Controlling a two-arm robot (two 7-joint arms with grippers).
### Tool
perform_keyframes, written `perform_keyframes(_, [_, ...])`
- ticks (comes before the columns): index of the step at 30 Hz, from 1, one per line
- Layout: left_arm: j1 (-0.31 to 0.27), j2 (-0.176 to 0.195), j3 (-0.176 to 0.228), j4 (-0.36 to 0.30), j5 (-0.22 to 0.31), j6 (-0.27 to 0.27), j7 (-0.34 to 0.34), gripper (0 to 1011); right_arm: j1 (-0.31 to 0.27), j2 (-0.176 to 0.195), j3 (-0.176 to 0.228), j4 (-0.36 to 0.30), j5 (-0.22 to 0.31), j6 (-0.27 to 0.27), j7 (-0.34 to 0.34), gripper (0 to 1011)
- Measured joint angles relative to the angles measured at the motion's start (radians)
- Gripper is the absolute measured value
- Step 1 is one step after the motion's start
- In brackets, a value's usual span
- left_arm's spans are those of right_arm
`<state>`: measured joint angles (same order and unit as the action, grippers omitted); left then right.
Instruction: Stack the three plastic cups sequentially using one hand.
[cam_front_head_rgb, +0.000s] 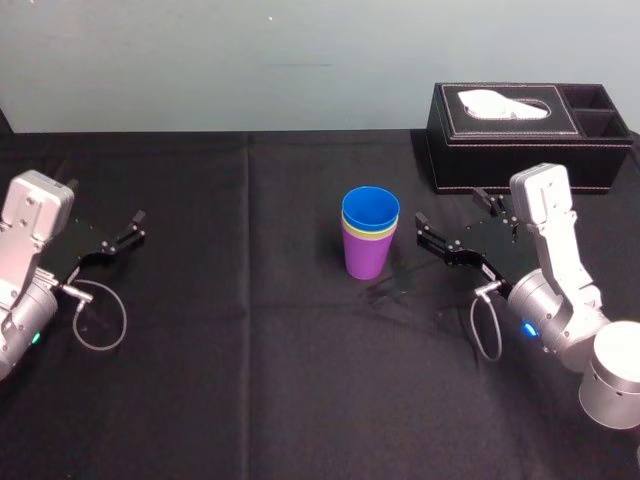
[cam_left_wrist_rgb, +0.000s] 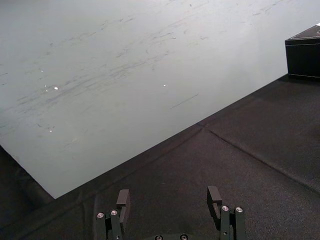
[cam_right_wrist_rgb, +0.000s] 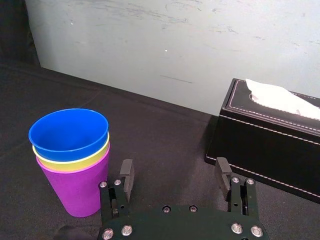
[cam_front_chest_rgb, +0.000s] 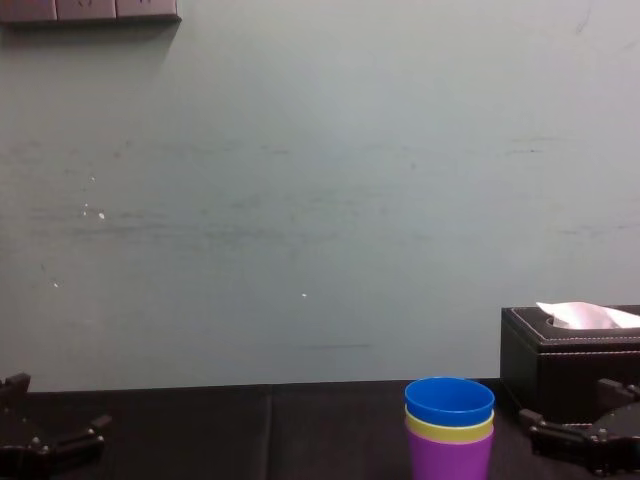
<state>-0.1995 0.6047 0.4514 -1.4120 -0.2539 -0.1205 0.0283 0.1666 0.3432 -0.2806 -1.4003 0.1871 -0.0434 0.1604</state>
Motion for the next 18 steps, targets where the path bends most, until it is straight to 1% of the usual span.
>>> perform_keyframes(18, [0.000,0.000,0.000,0.000,0.000,0.000,0.000,1011,0.000,0.001,0.000,-0.001,0.001,-0.001,-0.001,1000])
